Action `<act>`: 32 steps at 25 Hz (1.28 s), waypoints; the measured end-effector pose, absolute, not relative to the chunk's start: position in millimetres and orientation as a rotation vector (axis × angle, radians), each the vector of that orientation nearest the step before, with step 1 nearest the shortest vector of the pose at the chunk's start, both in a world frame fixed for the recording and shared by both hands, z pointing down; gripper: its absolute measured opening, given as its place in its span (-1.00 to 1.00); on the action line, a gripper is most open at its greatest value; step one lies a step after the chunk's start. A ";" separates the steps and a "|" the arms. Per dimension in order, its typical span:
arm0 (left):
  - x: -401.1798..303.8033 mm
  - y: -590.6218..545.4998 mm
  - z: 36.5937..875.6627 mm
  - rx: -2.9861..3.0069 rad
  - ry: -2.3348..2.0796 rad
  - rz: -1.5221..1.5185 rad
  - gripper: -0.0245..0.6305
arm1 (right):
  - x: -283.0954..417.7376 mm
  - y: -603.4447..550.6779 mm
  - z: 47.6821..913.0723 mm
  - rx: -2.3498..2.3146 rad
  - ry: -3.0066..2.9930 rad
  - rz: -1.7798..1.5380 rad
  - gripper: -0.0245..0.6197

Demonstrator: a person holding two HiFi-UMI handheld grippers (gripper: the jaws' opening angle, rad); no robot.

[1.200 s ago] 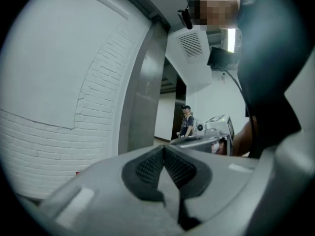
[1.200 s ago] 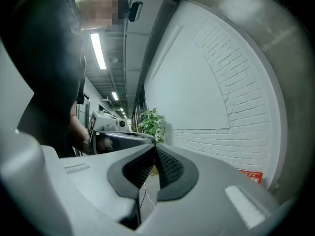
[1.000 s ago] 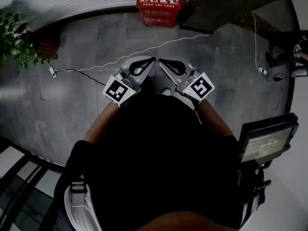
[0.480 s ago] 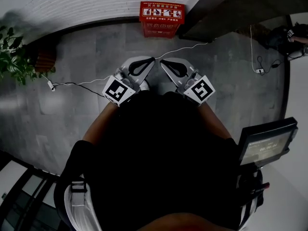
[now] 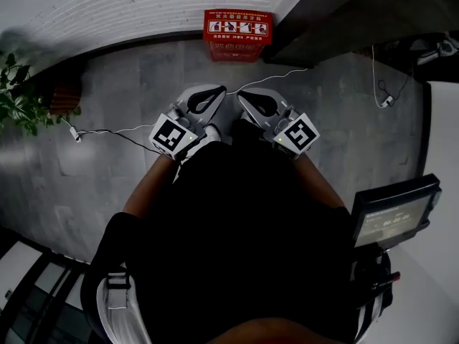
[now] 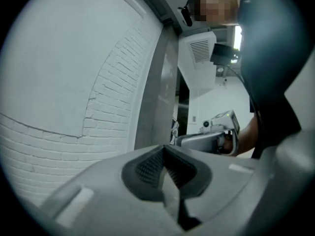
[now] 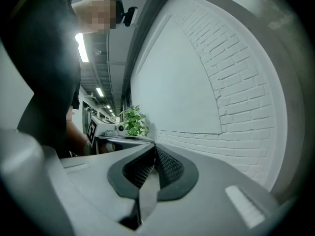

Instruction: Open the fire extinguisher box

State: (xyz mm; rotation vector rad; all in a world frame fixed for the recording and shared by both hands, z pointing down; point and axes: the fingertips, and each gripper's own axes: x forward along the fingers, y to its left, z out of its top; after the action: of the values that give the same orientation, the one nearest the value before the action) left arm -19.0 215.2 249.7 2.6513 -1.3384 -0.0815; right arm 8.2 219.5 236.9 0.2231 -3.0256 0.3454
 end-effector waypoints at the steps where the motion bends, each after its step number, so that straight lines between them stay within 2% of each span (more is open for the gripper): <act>1: -18.0 206.2 250.9 2.653 -1.355 -0.066 -0.93 | 8.8 211.2 239.2 0.207 -3.029 0.343 -0.90; 18: 36.7 104.4 222.2 2.623 -1.522 0.065 -0.93 | 58.1 101.2 216.5 0.062 -3.119 0.312 -0.90; 32: 24.1 40.9 241.5 2.654 -1.440 0.086 -0.93 | 36.8 36.9 241.8 0.139 -3.107 0.287 -0.90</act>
State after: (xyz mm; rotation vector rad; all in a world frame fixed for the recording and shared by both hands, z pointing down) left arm 24.1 40.9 241.5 2.6539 -1.4396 0.0857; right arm 36.8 36.9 241.8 0.1390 -3.1073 0.2874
